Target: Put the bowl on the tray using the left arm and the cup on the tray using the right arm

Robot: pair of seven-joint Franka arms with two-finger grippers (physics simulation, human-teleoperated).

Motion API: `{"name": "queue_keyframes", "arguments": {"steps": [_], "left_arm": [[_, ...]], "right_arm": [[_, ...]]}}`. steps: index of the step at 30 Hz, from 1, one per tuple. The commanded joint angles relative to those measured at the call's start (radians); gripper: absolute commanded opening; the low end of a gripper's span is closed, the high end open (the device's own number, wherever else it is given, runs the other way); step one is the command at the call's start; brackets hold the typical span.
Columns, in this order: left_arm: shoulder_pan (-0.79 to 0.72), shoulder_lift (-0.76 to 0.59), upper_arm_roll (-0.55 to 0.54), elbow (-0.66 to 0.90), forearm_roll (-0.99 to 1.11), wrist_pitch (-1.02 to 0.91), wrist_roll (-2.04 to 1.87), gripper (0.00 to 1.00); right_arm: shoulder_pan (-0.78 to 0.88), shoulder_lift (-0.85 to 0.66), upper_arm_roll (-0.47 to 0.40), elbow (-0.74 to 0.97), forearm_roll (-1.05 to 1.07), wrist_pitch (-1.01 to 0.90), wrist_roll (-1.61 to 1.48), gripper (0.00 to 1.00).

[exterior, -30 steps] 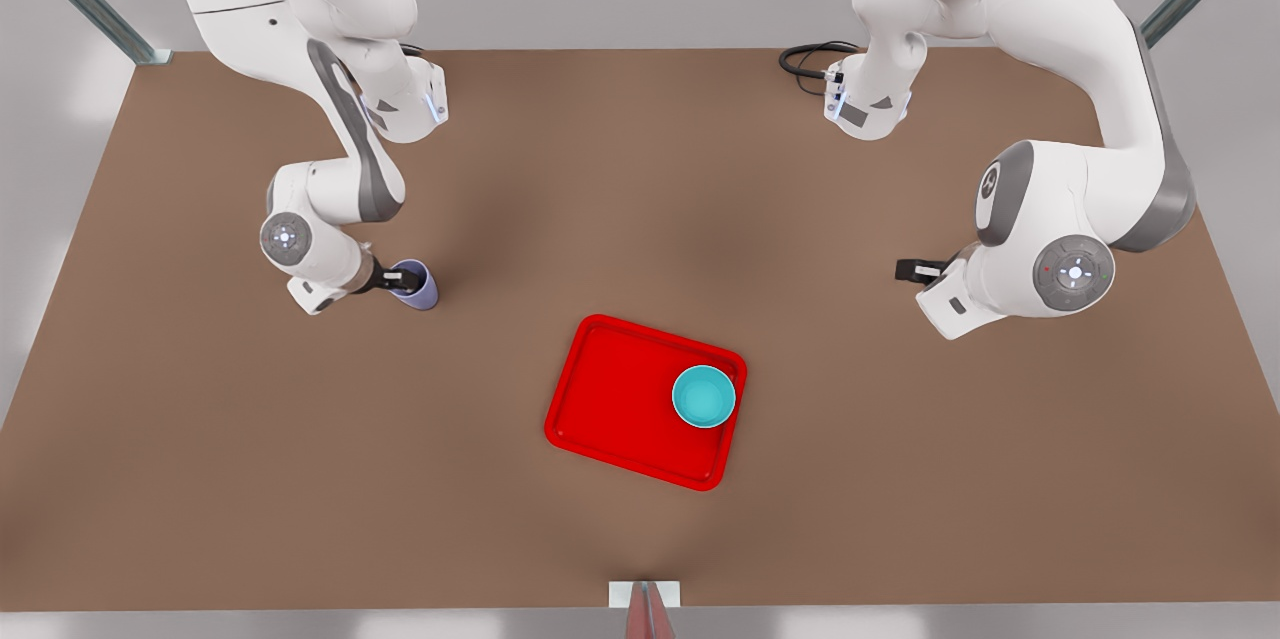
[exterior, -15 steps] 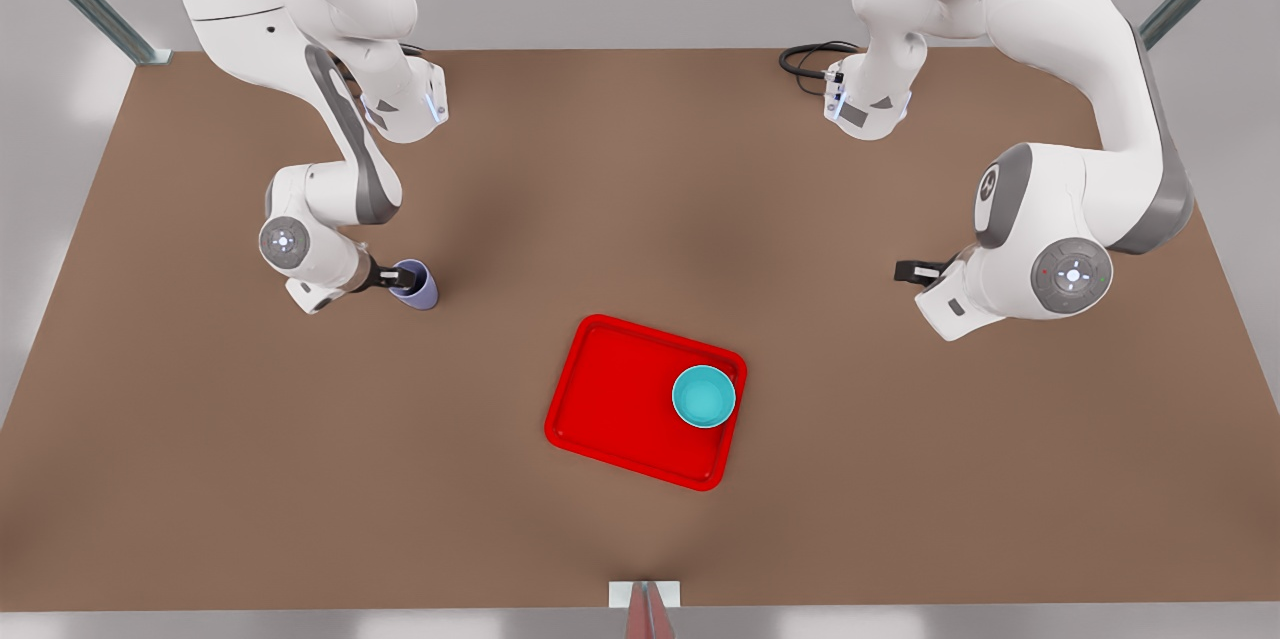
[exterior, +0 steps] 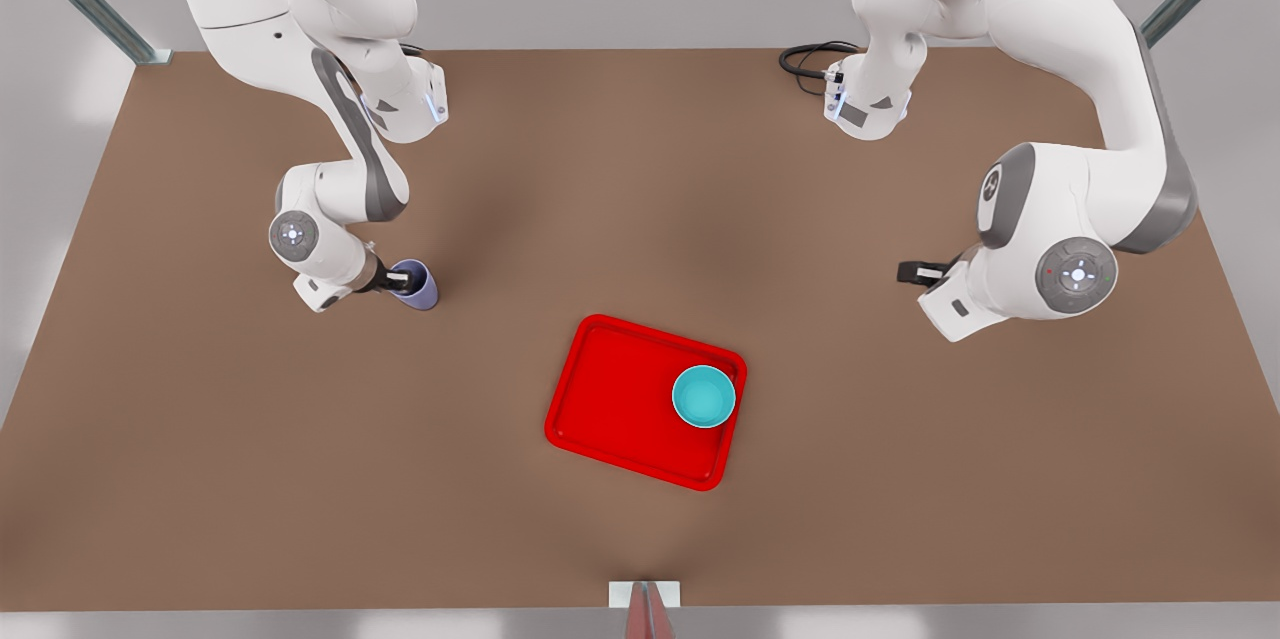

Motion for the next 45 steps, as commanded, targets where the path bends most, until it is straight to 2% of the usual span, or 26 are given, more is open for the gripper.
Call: {"name": "queue_keyframes", "arguments": {"steps": [1,14,19,23,25,30,35,41,42,43,44,45], "left_arm": [[0.0,0.0,-0.001,0.0,0.0,0.0,0.0,1.0],[0.002,0.001,0.002,-0.002,0.002,0.0,0.0,1.0],[0.002,0.001,0.002,-0.002,0.0,-0.003,-0.002,1.0],[0.002,-0.003,0.002,0.002,0.002,-0.006,0.002,1.0],[0.002,-0.002,0.002,0.0,0.002,-0.006,0.0,1.0],[0.002,-0.005,0.002,0.005,0.002,-0.006,0.002,1.0],[0.0,-0.037,0.004,0.012,0.002,-0.011,-0.003,1.0],[0.006,-0.104,0.015,0.018,0.0,-0.048,-0.002,1.0],[0.097,-0.137,-0.053,-0.006,0.003,-0.032,0.002,1.0],[0.178,-0.213,-0.137,-0.133,0.011,0.078,0.002,1.0],[0.178,-0.278,-0.139,-0.227,0.011,0.15,-0.002,1.0],[0.178,-0.279,-0.139,-0.229,0.011,0.141,0.0,1.0]], "right_arm": [[0.0,0.0,0.0,0.0,0.0,0.0,0.0,0.21],[0.0,-0.003,0.0,0.003,0.0,-0.002,0.0,0.21],[0.005,-0.012,0.003,0.078,0.002,-0.041,0.006,0.21],[0.009,0.014,0.012,0.236,0.003,-0.156,0.021,0.21],[0.023,0.087,0.014,0.408,0.006,-0.294,0.023,0.21],[0.123,0.21,0.028,0.67,0.005,-0.385,0.118,0.21],[0.244,0.336,0.029,0.89,0.005,-0.4,0.253,0.21],[0.408,0.452,0.029,1.049,0.006,-0.4,0.514,0.21],[0.428,0.482,0.029,1.088,0.005,-0.399,0.531,0.21],[0.431,0.514,0.029,1.126,0.006,-0.39,0.531,0.21],[0.44,0.56,0.029,1.186,0.006,-0.385,0.528,0.21],[0.453,0.591,0.028,1.227,0.006,-0.384,0.525,0.21]]}}
